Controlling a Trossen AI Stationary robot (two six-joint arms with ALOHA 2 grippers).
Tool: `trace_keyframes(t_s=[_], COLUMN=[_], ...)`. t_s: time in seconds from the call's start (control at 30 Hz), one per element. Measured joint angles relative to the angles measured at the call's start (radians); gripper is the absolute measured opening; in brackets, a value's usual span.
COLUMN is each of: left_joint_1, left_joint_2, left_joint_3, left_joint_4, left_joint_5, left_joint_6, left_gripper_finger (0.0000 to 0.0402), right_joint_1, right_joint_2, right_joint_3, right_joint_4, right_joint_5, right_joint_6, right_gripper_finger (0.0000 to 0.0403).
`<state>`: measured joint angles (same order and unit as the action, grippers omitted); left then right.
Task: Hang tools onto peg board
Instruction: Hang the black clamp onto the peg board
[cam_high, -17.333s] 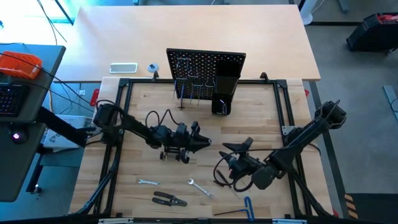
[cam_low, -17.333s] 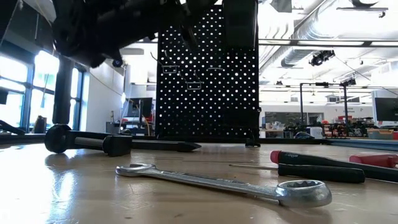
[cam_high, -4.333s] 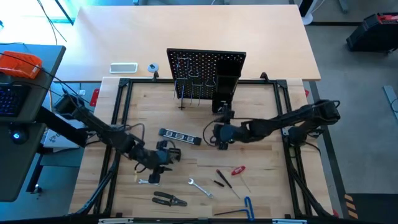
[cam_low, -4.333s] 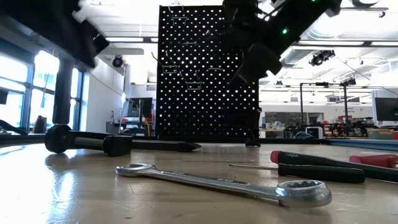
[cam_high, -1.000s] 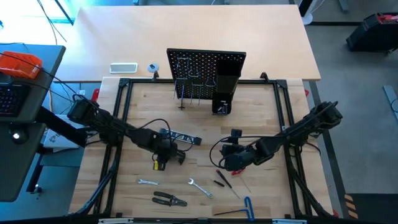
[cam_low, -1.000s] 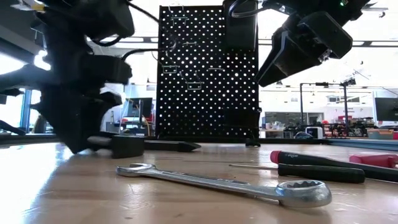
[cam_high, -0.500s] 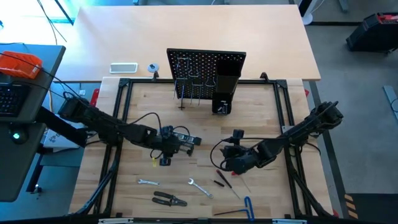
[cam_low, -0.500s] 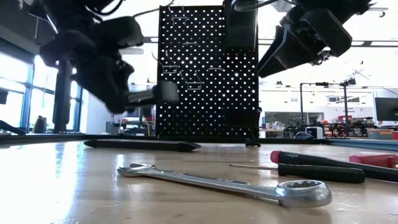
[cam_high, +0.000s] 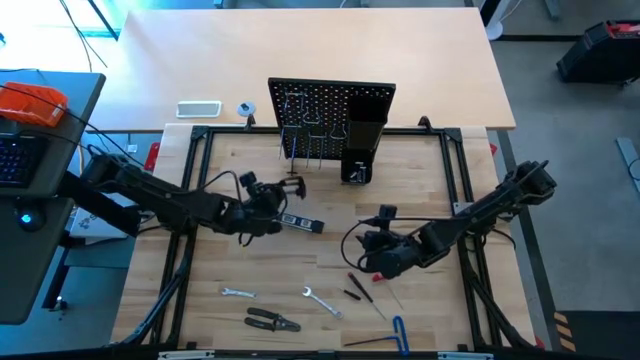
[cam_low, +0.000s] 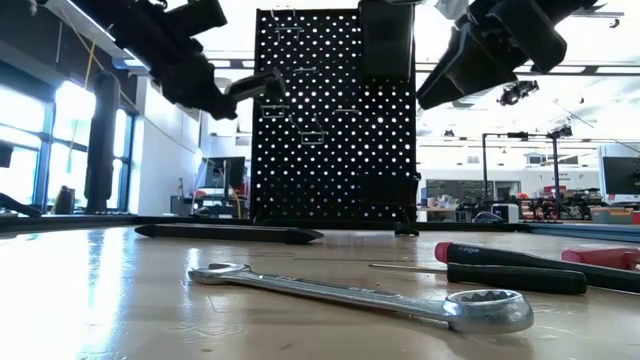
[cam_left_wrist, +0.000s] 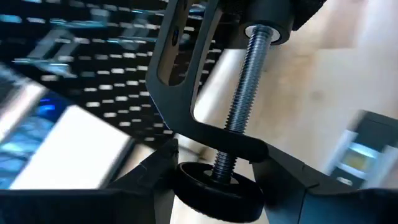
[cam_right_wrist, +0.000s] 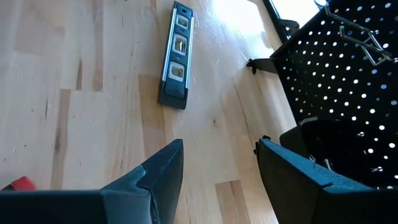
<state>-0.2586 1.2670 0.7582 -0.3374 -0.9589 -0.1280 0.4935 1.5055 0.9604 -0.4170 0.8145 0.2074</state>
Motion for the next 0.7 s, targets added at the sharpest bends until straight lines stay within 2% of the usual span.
trace_keyframes(t_s=[0.13,0.3,0.47,0.57,0.7], left_joint_1=[0.026,0.051,0.068,0.07,0.071], left_joint_2=[-0.004,0.027,0.116,0.173,0.247], left_joint_3=[0.0,0.0,0.002,0.002,0.002], left_joint_4=[0.032,0.164,0.301,0.368,0.56], left_joint_5=[-0.007,0.004,0.0,-0.045,-0.046], left_joint_6=[0.002,0.0,0.033,0.034,0.096], left_gripper_finger=[0.0166,0.0166,0.0166,0.0166,0.0166], right_joint_1=[0.0,0.0,0.001,0.009,0.025], right_joint_2=[0.0,0.0,0.0,0.0,0.0], right_joint_3=[0.0,0.0,0.001,0.001,0.001], right_joint_4=[-0.004,-0.005,-0.008,-0.022,-0.032], right_joint_5=[0.001,0.004,0.003,0.001,0.012], right_joint_6=[0.003,0.002,0.009,0.02,0.024], right_gripper_finger=[0.0199,0.0199,0.0199,0.0199,0.0199])
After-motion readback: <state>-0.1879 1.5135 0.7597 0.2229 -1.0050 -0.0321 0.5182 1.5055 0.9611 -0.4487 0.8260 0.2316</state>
